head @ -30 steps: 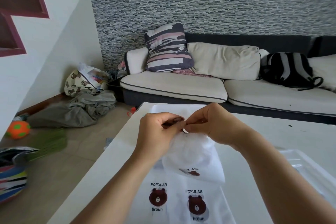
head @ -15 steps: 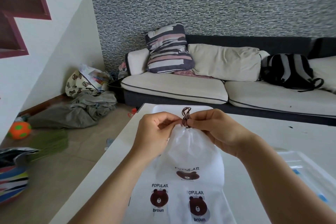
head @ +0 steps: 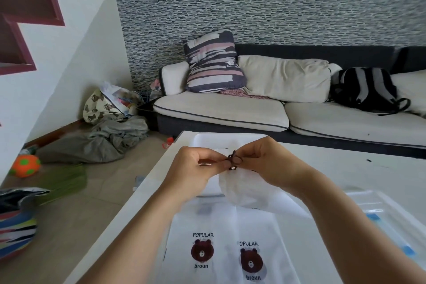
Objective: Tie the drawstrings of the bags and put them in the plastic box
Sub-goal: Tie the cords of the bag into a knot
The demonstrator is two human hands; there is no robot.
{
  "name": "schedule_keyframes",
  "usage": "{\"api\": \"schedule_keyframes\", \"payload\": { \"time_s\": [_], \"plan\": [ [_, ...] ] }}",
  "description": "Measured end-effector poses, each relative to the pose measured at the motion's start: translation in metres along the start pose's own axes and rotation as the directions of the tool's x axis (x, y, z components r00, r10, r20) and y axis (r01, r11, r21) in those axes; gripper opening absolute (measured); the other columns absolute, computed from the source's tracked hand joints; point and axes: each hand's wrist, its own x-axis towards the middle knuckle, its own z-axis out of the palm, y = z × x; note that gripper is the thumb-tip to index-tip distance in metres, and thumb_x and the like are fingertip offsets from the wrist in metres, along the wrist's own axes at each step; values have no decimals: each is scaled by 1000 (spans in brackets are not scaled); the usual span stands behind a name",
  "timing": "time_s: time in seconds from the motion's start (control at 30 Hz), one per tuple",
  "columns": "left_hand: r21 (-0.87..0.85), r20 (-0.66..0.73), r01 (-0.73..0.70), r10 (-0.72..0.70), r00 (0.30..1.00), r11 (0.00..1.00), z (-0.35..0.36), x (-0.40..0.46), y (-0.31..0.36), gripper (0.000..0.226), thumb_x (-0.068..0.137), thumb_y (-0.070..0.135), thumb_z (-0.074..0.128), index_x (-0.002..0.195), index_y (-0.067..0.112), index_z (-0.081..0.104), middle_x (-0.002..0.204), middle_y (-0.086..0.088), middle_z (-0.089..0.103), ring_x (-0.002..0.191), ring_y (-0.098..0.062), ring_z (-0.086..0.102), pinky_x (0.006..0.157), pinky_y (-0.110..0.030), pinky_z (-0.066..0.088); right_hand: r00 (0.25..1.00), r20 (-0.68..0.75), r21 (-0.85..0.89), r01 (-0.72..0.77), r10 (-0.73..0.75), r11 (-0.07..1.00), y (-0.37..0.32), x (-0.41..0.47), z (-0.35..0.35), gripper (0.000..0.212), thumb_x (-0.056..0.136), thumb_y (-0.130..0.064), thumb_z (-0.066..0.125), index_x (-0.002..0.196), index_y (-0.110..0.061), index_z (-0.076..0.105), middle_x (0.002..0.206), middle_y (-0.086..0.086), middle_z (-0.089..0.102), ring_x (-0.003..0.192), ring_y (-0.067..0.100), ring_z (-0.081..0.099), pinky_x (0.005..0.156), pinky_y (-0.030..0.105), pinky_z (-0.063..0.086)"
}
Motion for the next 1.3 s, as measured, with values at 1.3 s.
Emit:
{"api": "schedule_keyframes", "payload": {
  "time_s": [1.3],
  "plan": [
    [-103,-129,-36,23,991,994,12,-6,5,13,91,11,70,100,20,75,90,4,78,88,-10,73,86,-30,57,996,-87,204,8,10,979,-2,2,1,20,94,-6,65,81,-9,78,82,12,73,76,13,59,76,25,45]
  ]
}}
